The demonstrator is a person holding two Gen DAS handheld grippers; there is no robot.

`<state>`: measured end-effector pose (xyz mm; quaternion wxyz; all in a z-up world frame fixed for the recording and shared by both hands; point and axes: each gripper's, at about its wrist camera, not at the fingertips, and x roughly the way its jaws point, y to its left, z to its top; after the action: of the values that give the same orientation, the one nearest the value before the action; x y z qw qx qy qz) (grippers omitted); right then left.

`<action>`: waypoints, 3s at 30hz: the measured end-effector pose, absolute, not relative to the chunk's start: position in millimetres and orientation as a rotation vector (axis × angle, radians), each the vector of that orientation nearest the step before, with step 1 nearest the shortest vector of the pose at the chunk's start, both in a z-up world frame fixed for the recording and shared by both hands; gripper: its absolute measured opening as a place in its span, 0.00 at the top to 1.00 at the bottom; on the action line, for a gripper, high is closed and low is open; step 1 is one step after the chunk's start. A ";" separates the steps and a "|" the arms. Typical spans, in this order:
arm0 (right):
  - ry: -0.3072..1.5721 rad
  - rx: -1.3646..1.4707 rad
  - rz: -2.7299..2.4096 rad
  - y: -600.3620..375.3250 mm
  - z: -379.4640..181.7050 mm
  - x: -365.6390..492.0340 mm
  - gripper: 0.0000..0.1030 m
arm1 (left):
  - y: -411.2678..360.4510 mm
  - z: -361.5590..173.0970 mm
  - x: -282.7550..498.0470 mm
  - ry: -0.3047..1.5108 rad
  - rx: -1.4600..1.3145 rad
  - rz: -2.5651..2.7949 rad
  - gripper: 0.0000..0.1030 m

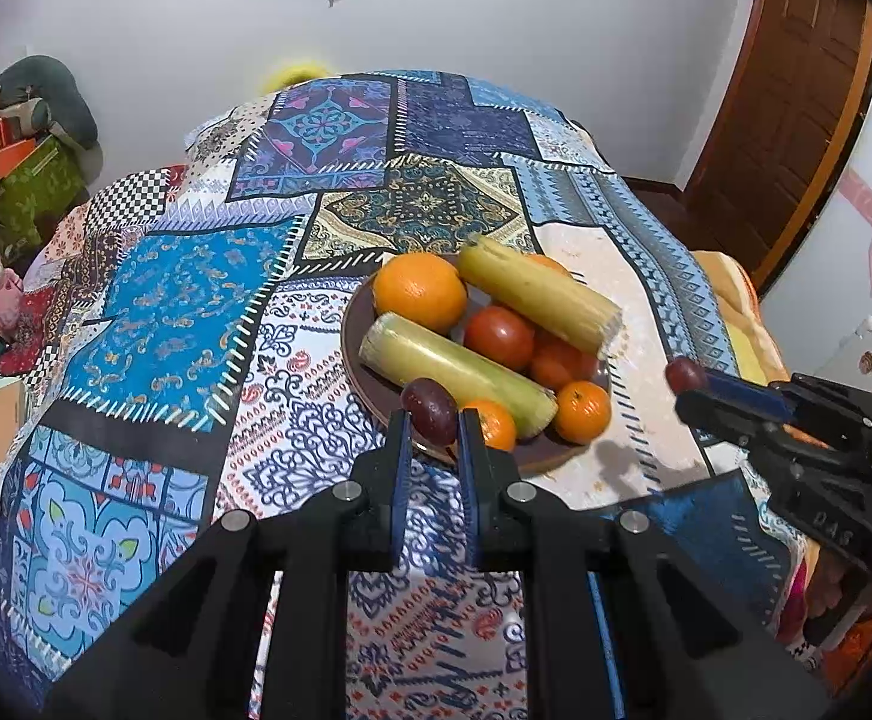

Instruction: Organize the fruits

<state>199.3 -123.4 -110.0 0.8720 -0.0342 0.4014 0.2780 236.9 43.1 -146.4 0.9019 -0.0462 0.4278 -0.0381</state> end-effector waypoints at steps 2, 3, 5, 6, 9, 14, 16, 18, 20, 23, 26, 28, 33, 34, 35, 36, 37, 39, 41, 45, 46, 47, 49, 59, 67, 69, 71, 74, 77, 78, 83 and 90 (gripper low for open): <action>0.840 -0.078 0.593 -114.4 -112.7 203.5 0.84 | 45.3 -148.7 243.0 0.886 -0.097 -0.079 0.86; 0.842 -0.080 0.598 -111.7 -114.4 205.0 0.84 | 46.0 -150.0 246.2 0.888 -0.094 -0.080 0.86; 0.850 -0.081 0.604 -105.2 -118.9 209.9 0.84 | 46.5 -152.7 251.2 0.891 -0.089 -0.081 0.86; 0.856 -0.080 0.608 -102.1 -121.6 213.2 0.84 | 46.7 -154.1 253.1 0.892 -0.087 -0.083 0.86; 0.865 -0.078 0.610 -97.7 -126.6 219.1 0.84 | 47.7 -159.6 261.7 0.901 -0.085 -0.088 0.86; 0.884 -0.078 0.610 -89.2 -135.8 229.0 0.84 | 47.9 -172.1 274.3 0.923 -0.092 -0.103 0.86; 0.891 -0.078 0.613 -86.0 -139.3 231.0 0.84 | 47.8 -176.8 278.1 0.931 -0.096 -0.106 0.86; 0.895 -0.082 0.615 -82.7 -141.9 231.9 0.84 | 48.2 -181.5 281.2 0.939 -0.101 -0.110 0.86; 0.898 -0.086 0.611 -79.8 -144.6 232.8 0.84 | 49.0 -185.7 284.0 0.949 -0.108 -0.116 0.86; 0.903 -0.079 0.609 -79.3 -147.4 234.5 0.84 | 49.7 -189.6 285.7 0.955 -0.120 -0.131 0.86; 0.906 -0.066 0.606 -79.7 -149.3 236.4 0.84 | 49.1 -191.8 286.5 0.958 -0.120 -0.137 0.86; 0.911 -0.065 0.605 -78.8 -151.1 236.9 0.83 | 48.4 -194.1 288.1 0.966 -0.121 -0.140 0.86; 0.919 -0.048 0.608 -80.1 -151.6 238.0 0.83 | 46.7 -200.2 290.1 0.984 -0.112 -0.122 0.86; 0.921 -0.045 0.611 -80.3 -151.7 238.4 0.82 | 46.5 -201.0 290.1 0.987 -0.113 -0.122 0.86; 0.921 -0.044 0.613 -80.8 -151.8 238.4 0.81 | 46.9 -201.7 290.1 0.989 -0.116 -0.123 0.86; 0.921 -0.044 0.614 -80.9 -151.8 238.3 0.80 | 47.4 -201.8 290.0 0.990 -0.117 -0.122 0.85; 0.920 -0.045 0.616 -81.1 -151.5 238.1 0.78 | 47.7 -201.9 289.9 0.992 -0.117 -0.121 0.85; 0.915 -0.050 0.614 -81.7 -149.4 236.3 0.72 | 49.2 -201.1 289.1 0.992 -0.122 -0.118 0.83; 0.903 -0.062 0.607 -81.7 -146.7 232.9 0.66 | 50.1 -198.8 286.8 0.987 -0.125 -0.112 0.82; 0.889 -0.062 0.619 -85.1 -139.7 224.6 0.66 | 52.1 -188.6 278.5 0.961 -0.124 -0.103 0.77; 0.882 -0.062 0.619 -86.4 -137.1 222.8 0.66 | 52.7 -184.0 275.5 0.951 -0.125 -0.101 0.77; 0.874 -0.063 0.618 -87.5 -134.1 220.6 0.66 | 53.4 -179.0 272.4 0.940 -0.126 -0.099 0.77; 0.851 -0.063 0.616 -90.9 -124.0 214.7 0.66 | 54.2 -167.3 264.8 0.908 -0.125 -0.091 0.77; 0.642 -0.049 0.584 -111.3 -41.0 168.7 0.66 | 56.0 -72.4 201.5 0.661 -0.128 -0.068 0.77; 0.439 -0.021 0.568 -129.6 28.7 103.9 0.66 | 41.8 3.9 113.2 0.401 -0.086 -0.032 0.77; 0.396 -0.014 0.568 -133.1 41.9 84.7 0.66 | 38.4 15.1 94.0 0.359 -0.090 -0.037 0.77; 0.364 -0.007 0.565 -136.1 51.0 69.6 0.64 | 37.1 22.5 79.2 0.331 -0.090 -0.041 0.77; 0.322 -0.002 0.546 -139.5 58.6 52.1 0.57 | 33.5 30.7 57.2 0.294 -0.091 -0.047 0.74; 0.301 0.009 0.536 -142.1 61.3 39.4 0.49 | 29.3 34.1 42.1 0.266 -0.088 -0.050 0.56; 0.300 0.011 0.535 -142.8 61.2 37.9 0.47 | 28.6 34.4 38.1 0.256 -0.083 -0.048 0.51; 0.268 -0.007 0.495 -143.3 61.2 28.6 0.22 | 21.8 36.8 21.1 0.216 -0.053 -0.024 0.30; 0.254 -0.006 0.477 -143.9 62.7 19.1 0.08 | 24.1 37.1 11.1 0.192 -0.067 -0.019 0.13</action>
<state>19.1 -143.9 62.7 0.9638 -0.0030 0.1253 0.2354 11.1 24.1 37.1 0.9948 -0.0336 0.0960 -0.0095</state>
